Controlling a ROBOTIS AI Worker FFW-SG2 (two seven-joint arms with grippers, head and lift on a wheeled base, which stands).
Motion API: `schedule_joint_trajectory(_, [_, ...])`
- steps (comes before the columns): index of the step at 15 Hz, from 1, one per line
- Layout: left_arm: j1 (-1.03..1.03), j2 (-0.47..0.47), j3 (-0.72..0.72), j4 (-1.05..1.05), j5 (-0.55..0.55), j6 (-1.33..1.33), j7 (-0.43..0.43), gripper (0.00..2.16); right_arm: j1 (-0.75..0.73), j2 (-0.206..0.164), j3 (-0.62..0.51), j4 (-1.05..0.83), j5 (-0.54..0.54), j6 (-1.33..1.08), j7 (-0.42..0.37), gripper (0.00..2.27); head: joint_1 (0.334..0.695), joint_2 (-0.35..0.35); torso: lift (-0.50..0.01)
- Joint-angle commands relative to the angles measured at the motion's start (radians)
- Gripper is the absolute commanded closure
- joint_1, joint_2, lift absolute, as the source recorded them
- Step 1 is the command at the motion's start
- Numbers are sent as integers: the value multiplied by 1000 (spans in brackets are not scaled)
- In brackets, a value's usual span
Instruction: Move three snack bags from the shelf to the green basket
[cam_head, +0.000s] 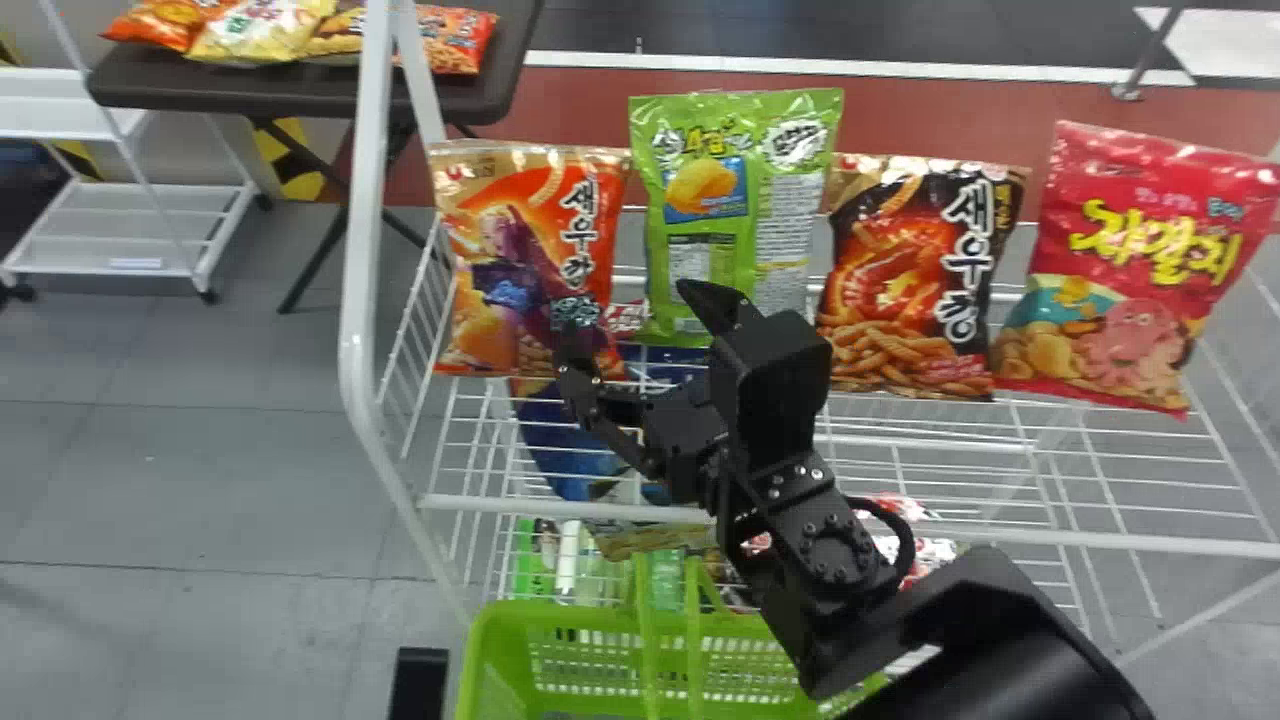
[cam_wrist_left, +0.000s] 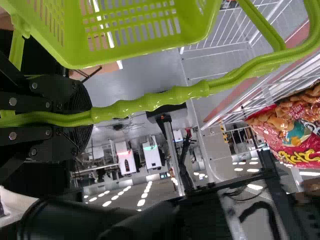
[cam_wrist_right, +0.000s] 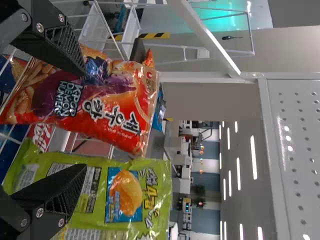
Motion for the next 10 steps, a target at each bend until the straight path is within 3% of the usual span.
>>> schedule_joint_trajectory(1, [-2, 0, 0, 4, 0, -2, 0, 2115, -69, 35, 32, 72, 0, 12, -2, 181, 695, 45, -49])
schedule_joint_trajectory(2, [-2, -2, 0, 5, 0, -5, 0, 2115, -94, 57, 32, 101, -3, 28, 0, 181, 695, 61, -49])
schedule_joint_trajectory(4, [-2, 0, 0, 7, 0, -5, -5, 2115, -143, 60, 33, 152, -46, 34, -2, 184, 695, 99, -49])
schedule_joint_trajectory(7, [-12, -2, 3, 17, 0, -5, -5, 2115, -198, 83, 35, 212, -71, 49, 0, 184, 695, 114, -49])
schedule_joint_trajectory(10, [-22, -2, 6, 25, 0, -8, -6, 2115, -272, 83, 21, 295, -146, 68, 16, 275, 695, 127, -49])
